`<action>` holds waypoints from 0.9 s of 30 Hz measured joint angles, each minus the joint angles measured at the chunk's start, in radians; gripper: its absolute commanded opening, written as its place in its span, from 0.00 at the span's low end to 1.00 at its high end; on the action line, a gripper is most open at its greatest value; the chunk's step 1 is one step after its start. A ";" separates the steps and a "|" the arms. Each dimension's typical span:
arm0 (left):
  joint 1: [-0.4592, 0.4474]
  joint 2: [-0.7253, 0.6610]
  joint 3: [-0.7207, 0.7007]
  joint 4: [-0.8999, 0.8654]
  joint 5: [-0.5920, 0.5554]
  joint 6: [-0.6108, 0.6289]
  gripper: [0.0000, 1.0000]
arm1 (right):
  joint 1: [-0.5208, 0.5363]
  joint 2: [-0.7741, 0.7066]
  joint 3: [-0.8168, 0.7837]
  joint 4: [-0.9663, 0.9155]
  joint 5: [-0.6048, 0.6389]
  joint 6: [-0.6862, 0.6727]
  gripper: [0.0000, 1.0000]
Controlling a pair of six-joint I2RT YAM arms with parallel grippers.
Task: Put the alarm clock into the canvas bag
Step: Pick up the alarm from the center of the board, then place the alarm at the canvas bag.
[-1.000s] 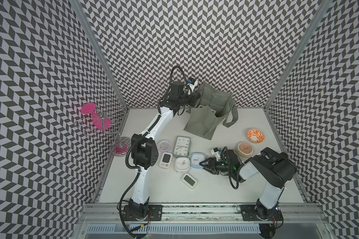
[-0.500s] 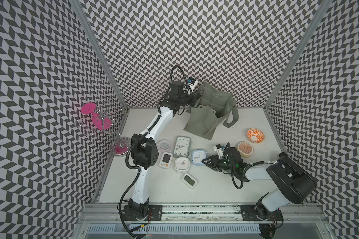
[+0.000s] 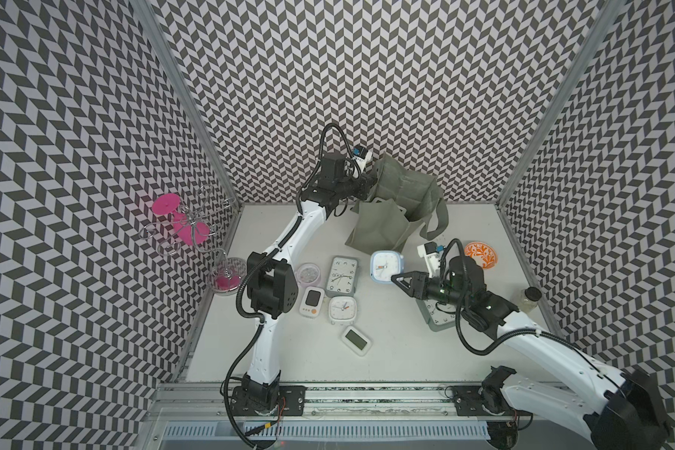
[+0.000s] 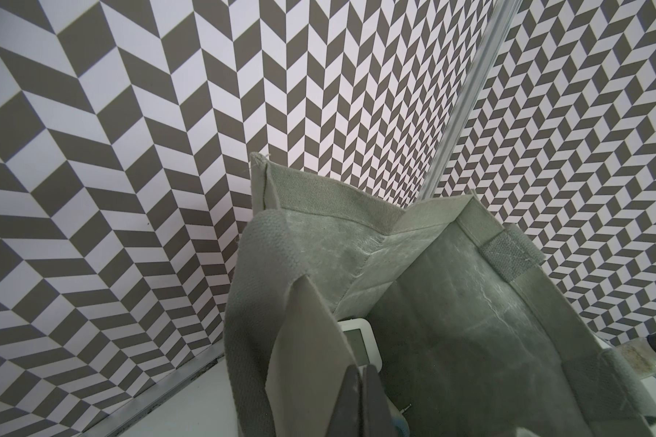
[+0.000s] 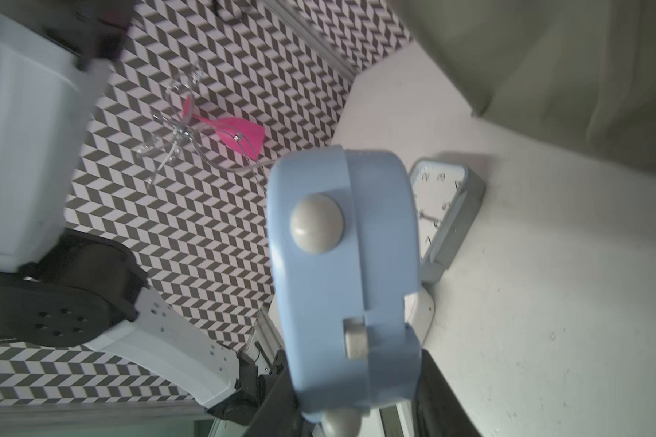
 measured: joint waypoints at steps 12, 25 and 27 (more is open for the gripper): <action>-0.006 0.002 0.004 -0.001 0.000 -0.003 0.00 | -0.123 0.160 0.604 -0.228 0.158 -0.193 0.28; -0.006 0.002 0.004 0.000 0.003 -0.021 0.00 | -0.237 0.627 0.966 -0.369 0.204 -0.416 0.30; -0.006 0.002 0.004 0.000 0.003 -0.022 0.00 | -0.237 0.684 1.013 -0.396 0.212 -0.468 0.30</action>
